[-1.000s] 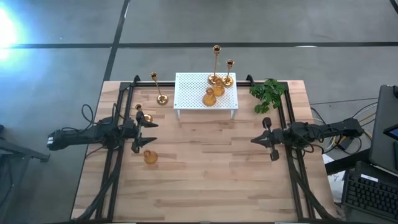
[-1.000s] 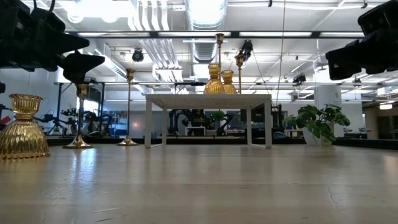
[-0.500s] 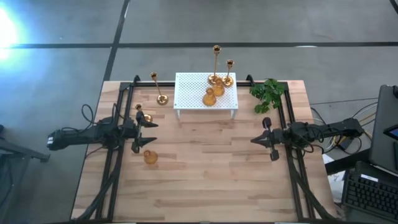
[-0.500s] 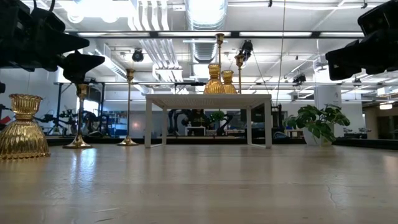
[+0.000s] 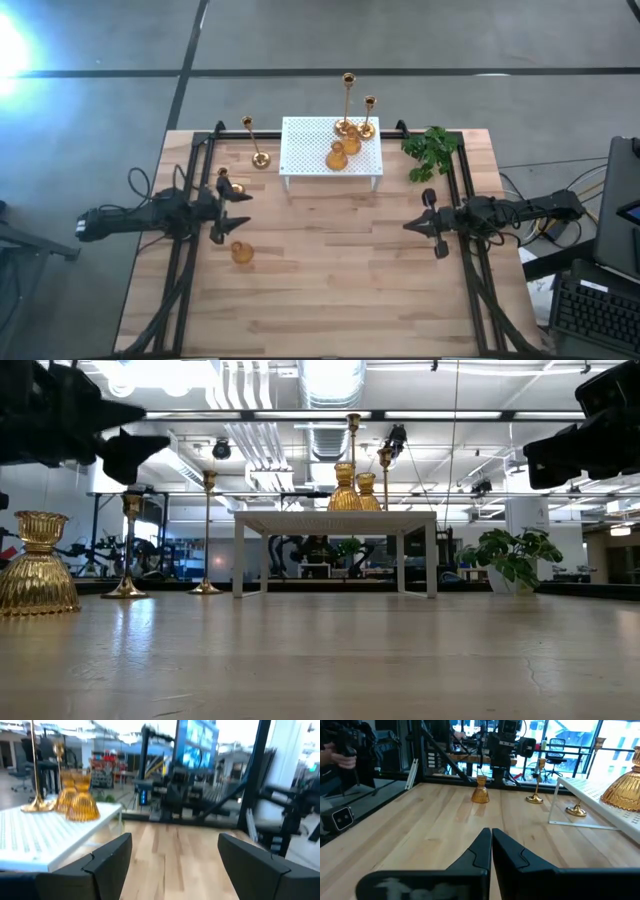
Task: Pick & Place candle stick holders
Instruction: Put the large golden candle holder on the shelf
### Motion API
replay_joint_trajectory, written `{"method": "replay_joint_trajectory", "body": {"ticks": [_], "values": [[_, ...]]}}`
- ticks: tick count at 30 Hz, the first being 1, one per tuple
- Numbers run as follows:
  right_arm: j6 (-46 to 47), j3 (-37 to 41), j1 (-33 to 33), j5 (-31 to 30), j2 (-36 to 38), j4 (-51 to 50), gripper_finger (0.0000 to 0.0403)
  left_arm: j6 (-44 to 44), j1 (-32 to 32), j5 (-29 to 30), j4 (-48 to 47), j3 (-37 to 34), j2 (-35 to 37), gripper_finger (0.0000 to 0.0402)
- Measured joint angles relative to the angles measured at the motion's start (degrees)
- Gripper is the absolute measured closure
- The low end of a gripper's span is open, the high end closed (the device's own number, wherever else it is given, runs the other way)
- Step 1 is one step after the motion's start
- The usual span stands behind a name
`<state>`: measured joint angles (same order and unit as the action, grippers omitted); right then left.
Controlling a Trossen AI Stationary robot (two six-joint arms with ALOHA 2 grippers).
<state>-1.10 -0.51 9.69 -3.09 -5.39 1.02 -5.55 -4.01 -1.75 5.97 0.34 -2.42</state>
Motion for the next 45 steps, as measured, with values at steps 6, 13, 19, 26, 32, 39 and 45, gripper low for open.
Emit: {"method": "replay_joint_trajectory", "body": {"ticks": [6,13,19,26,32,39,45], "values": [[0.0,0.0,0.0,0.0,0.0,0.0,0.0394,-2.2,0.0,2.0,7.3,0.0,0.0,0.0101],[0.0,0.0,0.0,0.0,0.0,0.0,0.0394,0.3,0.0,3.3,11.7,1.6,0.2,0.0101],[0.0,0.0,0.0,0.0,0.0,0.0,0.0394,-9.4,0.0,1.3,14.1,2.1,0.2,0.0101],[0.0,0.0,0.0,0.0,0.0,0.0,0.0394,-1.0,-0.1,14.1,12.1,4.4,0.0,0.0101],[0.0,0.0,0.0,0.1,-0.1,0.0,0.0394,11.2,-0.2,44.5,-4.9,14.5,-2.1,0.0101],[0.0,0.0,0.0,0.1,-0.1,0.0,0.0394,21.8,-2.1,63.8,0.2,19.9,-9.6,0.0119],[0.0,0.0,0.0,0.1,-0.1,0.0,0.0394,27.7,-11.1,65.7,5.3,21.2,-17.0,0.0144]]}}
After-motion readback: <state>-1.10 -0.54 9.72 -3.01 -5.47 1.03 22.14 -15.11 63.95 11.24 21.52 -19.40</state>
